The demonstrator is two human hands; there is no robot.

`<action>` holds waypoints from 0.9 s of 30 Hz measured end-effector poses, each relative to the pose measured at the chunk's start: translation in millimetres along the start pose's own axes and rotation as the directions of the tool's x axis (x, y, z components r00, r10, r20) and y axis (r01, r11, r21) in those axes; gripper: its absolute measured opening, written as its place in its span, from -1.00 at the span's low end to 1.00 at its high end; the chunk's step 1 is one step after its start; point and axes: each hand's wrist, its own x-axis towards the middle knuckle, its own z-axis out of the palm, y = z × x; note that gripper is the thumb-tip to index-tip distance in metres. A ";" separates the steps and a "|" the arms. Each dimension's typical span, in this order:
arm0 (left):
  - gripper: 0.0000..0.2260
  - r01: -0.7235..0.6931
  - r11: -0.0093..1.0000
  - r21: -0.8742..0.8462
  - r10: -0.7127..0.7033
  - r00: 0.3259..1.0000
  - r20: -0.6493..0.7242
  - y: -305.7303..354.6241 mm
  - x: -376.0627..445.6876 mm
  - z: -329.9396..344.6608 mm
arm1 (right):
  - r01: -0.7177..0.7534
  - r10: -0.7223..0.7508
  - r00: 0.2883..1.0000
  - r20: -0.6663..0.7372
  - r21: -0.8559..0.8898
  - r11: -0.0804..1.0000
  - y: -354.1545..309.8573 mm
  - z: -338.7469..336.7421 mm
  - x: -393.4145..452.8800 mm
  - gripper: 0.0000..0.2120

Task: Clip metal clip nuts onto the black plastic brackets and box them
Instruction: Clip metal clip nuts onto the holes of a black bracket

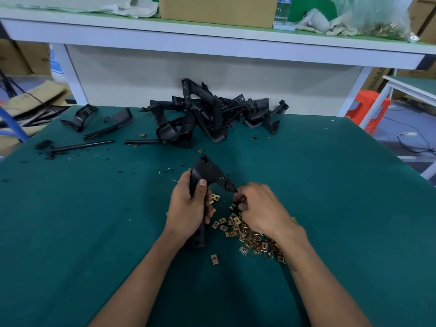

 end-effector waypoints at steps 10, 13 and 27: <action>-0.89 0.011 1.000 -0.025 -0.011 1.000 0.010 -0.4 -0.3 0.5 | -0.060 0.059 0.997 -0.049 -0.018 0.998 2.8 -5.9 -6.4 -0.91; -0.89 0.004 0.999 -0.031 -0.004 1.000 0.004 0.9 -0.8 0.6 | -0.005 0.004 0.999 -0.044 -0.032 0.999 3.6 -2.6 -6.0 -0.86; -0.91 -0.055 0.992 -0.113 0.066 0.994 0.089 -2.5 -3.7 6.5 | 0.158 0.151 0.966 -0.212 0.939 0.305 -15.4 -15.5 -5.2 -0.65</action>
